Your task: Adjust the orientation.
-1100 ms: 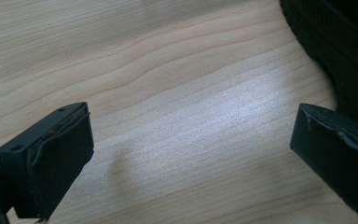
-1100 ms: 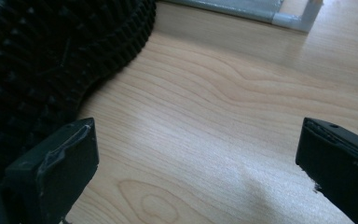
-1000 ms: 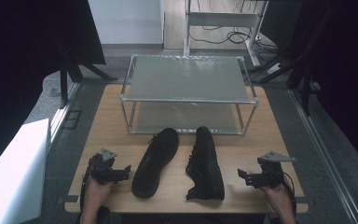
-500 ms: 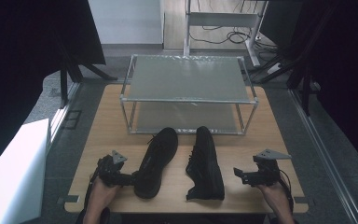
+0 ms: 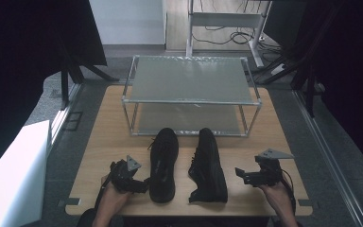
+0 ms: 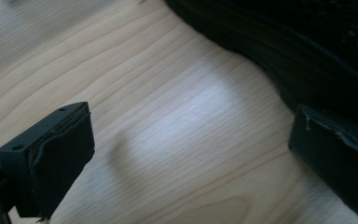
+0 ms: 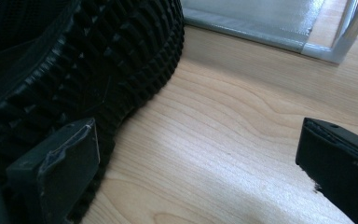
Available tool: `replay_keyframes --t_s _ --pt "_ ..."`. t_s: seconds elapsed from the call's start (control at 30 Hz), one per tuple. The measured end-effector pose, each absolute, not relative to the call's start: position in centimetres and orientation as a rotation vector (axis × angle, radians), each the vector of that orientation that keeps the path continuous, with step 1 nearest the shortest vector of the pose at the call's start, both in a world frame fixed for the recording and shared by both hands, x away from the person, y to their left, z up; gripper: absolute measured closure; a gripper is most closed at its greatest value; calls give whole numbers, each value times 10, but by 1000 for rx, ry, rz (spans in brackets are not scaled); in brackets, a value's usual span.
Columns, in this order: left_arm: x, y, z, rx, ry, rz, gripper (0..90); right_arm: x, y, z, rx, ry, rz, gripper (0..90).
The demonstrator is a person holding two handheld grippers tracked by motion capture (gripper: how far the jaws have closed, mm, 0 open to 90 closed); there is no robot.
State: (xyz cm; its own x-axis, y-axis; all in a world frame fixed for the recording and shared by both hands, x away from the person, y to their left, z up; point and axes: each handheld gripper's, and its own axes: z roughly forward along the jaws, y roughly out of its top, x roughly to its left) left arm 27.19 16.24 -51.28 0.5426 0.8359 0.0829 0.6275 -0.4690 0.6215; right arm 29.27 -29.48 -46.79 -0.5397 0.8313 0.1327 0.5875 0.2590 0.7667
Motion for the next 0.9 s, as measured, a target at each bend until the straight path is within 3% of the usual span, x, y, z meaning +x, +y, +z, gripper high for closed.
replay_keyframes --t_s 0.4,0.9 --pt "271 136 -513 2274 1091 515 0 298 -286 -462 1291 2251 1169 0" --pt "271 179 -501 2071 1253 582 0 304 -269 -446 1247 2272 1193 0"
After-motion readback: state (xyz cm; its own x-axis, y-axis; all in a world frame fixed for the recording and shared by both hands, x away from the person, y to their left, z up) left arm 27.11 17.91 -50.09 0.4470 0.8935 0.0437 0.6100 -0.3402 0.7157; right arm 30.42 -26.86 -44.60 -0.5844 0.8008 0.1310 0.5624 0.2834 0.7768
